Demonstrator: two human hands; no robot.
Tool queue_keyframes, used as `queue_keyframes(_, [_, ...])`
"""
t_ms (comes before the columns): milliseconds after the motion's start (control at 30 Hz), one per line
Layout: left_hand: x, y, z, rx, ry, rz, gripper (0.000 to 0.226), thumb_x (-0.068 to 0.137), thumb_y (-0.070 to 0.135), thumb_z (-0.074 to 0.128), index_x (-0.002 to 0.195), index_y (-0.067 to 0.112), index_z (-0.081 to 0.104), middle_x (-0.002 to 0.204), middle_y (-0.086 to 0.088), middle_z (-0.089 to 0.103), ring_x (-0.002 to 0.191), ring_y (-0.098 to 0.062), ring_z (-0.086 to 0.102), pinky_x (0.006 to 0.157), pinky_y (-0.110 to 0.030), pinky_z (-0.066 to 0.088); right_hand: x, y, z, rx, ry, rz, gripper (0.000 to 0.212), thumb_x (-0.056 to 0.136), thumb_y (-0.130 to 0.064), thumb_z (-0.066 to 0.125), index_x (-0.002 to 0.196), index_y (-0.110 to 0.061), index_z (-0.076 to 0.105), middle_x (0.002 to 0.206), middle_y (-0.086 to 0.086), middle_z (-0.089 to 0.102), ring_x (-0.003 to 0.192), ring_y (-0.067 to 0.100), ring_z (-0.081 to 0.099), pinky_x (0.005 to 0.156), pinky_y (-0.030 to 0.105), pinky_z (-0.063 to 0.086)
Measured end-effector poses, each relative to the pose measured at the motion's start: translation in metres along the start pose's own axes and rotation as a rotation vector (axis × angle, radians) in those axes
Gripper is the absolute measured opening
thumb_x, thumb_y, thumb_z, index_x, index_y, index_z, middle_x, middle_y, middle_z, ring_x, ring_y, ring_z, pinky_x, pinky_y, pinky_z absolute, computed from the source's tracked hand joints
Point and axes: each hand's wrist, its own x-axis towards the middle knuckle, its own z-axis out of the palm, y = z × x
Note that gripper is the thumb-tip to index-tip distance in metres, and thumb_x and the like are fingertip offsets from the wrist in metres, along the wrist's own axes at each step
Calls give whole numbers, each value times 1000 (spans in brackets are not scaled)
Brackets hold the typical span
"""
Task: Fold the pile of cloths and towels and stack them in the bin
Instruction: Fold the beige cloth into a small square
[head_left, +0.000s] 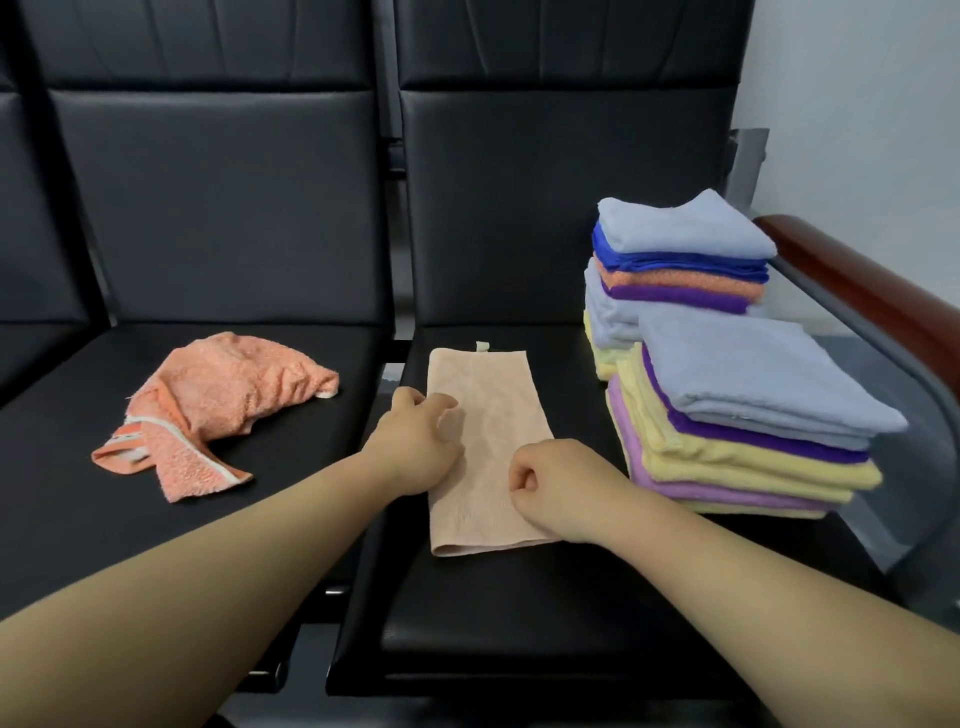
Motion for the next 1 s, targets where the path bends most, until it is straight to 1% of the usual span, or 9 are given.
queue_keyframes(133, [-27, -2, -8, -205, -155, 120, 51, 92, 17, 62, 138, 36, 51, 143, 4, 38, 123, -20, 52, 96, -26, 44, 1, 2, 3, 34, 45, -2, 10, 95, -22, 62, 91, -28, 69, 95, -11, 63, 86, 9, 61, 84, 31, 56])
queue_keyframes(267, [-57, 1, -18, -846, -502, -43, 53, 70, -1, 54, 118, 19, 65, 127, -8, 58, 110, -23, 60, 88, -37, 55, 1, 8, 8, 132, 109, 42, 16, 89, -24, 72, 78, -33, 64, 87, -12, 64, 83, 7, 61, 75, 24, 50])
queue_keyframes(367, [-67, -4, -23, -1027, -568, -61, 64, 55, -14, 43, 111, 7, 63, 119, -14, 64, 108, -30, 63, 97, -44, 54, -2, 9, 8, 175, 91, 45, 15, 89, -24, 67, 78, -33, 65, 90, -13, 67, 86, 7, 62, 76, 25, 50])
queue_keyframes(500, [-70, -12, -22, -753, -417, 44, 40, 75, -22, 60, 103, 5, 71, 101, -10, 74, 93, -19, 69, 80, -28, 57, -11, 6, 4, 225, 10, 10, 6, 91, -33, 65, 86, -34, 68, 96, -13, 68, 93, 10, 64, 84, 30, 54])
queue_keyframes(667, [-66, -8, -19, -609, -146, 47, 4, 89, 14, 76, 88, 13, 72, 79, -2, 70, 72, -12, 63, 70, -29, 53, -26, 4, 2, 237, -20, -21, 38, 84, -63, 72, 81, -27, 60, 95, -10, 58, 86, 12, 57, 73, 31, 44])
queue_keyframes(767, [-63, -8, -23, -319, 33, 137, 8, 93, 29, 69, 86, 26, 67, 91, 3, 70, 78, -16, 63, 77, -34, 51, -27, 5, 1, 145, 47, 13, 31, 88, -45, 73, 80, -21, 56, 93, -4, 53, 84, 19, 55, 66, 32, 38])
queue_keyframes(833, [-64, -6, -32, -291, 113, 151, 8, 97, 29, 62, 90, 24, 62, 89, 4, 66, 78, -17, 60, 76, -34, 50, -25, 8, -2, 199, 119, 66, 25, 92, -30, 66, 75, -17, 54, 81, -3, 53, 74, 20, 52, 61, 34, 35])
queue_keyframes(933, [-64, -10, -49, -380, 133, 145, 7, 98, 23, 59, 92, 20, 62, 86, -1, 67, 78, -14, 57, 78, -38, 49, -22, 9, -15, 499, 189, 132, 20, 92, -32, 70, 89, -12, 70, 80, -4, 65, 73, 17, 58, 67, 36, 46])
queue_keyframes(1000, [-66, -14, -58, -450, 92, 131, 10, 91, 31, 61, 89, 22, 64, 88, -4, 68, 82, -17, 60, 85, -45, 54, -20, 8, -23, 743, 165, 187, 15, 93, -31, 72, 97, -17, 76, 96, -1, 75, 91, 18, 68, 79, 37, 55])
